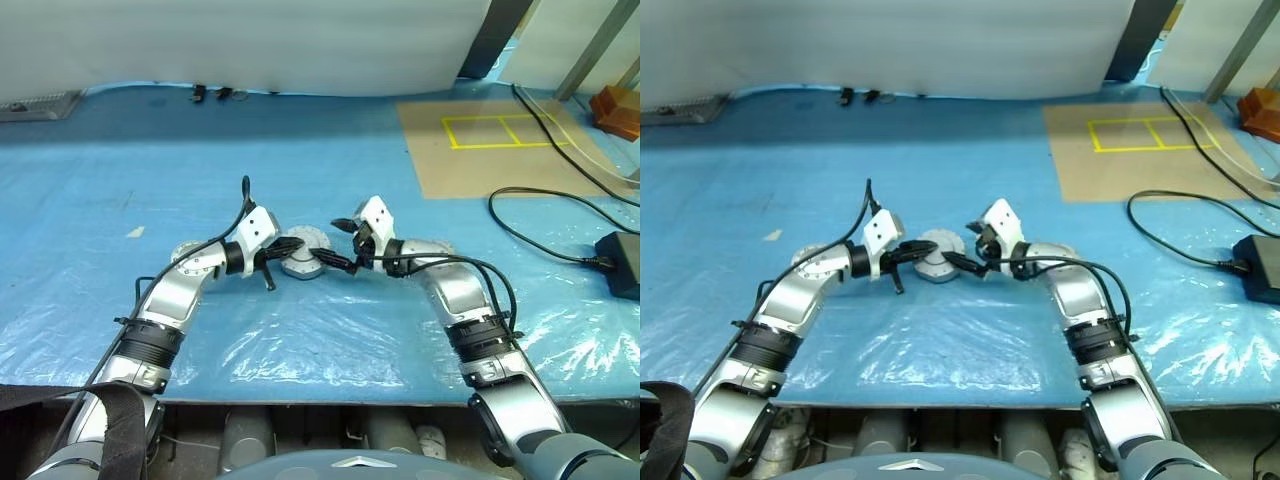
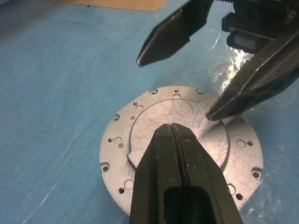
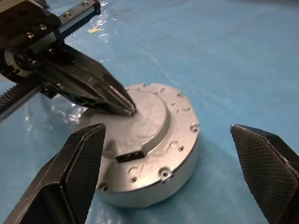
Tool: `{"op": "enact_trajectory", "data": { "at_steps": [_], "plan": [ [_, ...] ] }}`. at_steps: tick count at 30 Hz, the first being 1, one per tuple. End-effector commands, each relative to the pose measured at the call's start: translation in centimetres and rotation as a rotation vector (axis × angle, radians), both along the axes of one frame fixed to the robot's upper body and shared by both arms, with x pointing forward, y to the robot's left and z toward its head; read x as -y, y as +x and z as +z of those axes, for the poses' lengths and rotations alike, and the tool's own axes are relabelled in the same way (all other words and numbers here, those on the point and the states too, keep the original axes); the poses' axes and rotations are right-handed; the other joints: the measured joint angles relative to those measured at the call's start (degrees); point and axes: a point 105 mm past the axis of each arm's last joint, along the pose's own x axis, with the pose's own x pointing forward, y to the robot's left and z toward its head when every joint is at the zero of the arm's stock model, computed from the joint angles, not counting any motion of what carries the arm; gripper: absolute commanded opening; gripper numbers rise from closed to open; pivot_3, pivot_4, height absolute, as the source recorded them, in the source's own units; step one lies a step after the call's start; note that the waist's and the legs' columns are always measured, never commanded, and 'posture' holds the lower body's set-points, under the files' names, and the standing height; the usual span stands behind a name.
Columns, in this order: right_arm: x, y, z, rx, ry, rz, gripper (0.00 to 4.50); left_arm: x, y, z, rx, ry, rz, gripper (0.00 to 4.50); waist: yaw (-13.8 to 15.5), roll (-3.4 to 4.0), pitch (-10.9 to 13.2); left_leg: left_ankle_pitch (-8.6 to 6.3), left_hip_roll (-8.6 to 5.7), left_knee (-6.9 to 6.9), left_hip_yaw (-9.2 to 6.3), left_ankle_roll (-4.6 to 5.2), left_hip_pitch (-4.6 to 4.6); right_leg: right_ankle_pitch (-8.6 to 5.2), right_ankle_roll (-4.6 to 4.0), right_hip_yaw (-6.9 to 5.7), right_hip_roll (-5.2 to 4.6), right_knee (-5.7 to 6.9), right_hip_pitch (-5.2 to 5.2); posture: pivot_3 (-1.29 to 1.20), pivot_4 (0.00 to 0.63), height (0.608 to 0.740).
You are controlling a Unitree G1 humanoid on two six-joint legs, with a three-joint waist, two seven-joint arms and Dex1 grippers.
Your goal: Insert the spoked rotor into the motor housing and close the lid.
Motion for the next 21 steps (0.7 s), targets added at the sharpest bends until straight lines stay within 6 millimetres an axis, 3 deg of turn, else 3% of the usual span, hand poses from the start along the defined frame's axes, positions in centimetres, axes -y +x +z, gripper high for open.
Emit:
{"op": "enact_trajectory", "data": {
  "at_steps": [1, 8, 13, 18, 21],
  "plan": [
    [-0.6, -1.6, 2.1, -0.118, 0.135, 0.077, 4.47, -0.4, -0.4, -1.7, -0.064, 0.035, 0.003, 0.0, 0.02, 0.0, 0.0, 0.0, 0.0, 0.0, 0.0, 0.02, 0.0, 0.0, 0.0, 0.0, 0.0, -0.01, 0.0, 0.0, 0.15, 0.74],
    [0.0, -1.2, 2.0, -0.296, 0.183, 0.003, 4.47, -0.5, -0.4, -1.6, -0.059, 0.035, 0.012, 0.0, 0.0, 0.0, 0.0, -0.03, -0.01, 0.0, -0.01, -0.08, 0.04, 0.0, 0.01, 0.0, 0.0, 0.01, 0.01, 0.0, 0.15, 0.74],
    [1.8, 0.4, -1.0, -0.319, 0.006, -0.133, 4.47, -0.7, -0.3, -1.5, -0.056, 0.034, 0.018, 0.0, 0.04, 0.0, 0.0, -0.03, -0.02, 0.0, -0.01, -0.11, 0.03, 0.0, 0.01, 0.0, 0.0, 0.0, 0.0, 0.0, 0.15, 0.74],
    [1.5, -0.3, -1.5, -0.405, 0.014, -0.107, 4.47, -0.9, -0.2, -1.4, -0.048, 0.035, 0.025, 0.0, 0.05, 0.01, 0.0, -0.03, -0.05, -0.01, -0.01, -0.12, 0.02, 0.0, 0.01, 0.0, 0.0, 0.0, 0.01, 0.0, 0.15, 0.74],
    [0.6, -0.7, -0.8, -0.5, 0.123, -0.083, 4.47, -1.2, -0.1, -1.3, -0.043, 0.038, 0.033, 0.0, 0.0, 0.0, 0.0, -0.03, -0.04, 0.0, -0.02, -0.12, 0.04, 0.0, 0.01, 0.0, 0.0, 0.01, 0.01, 0.0, 0.15, 0.74]
  ]
}}
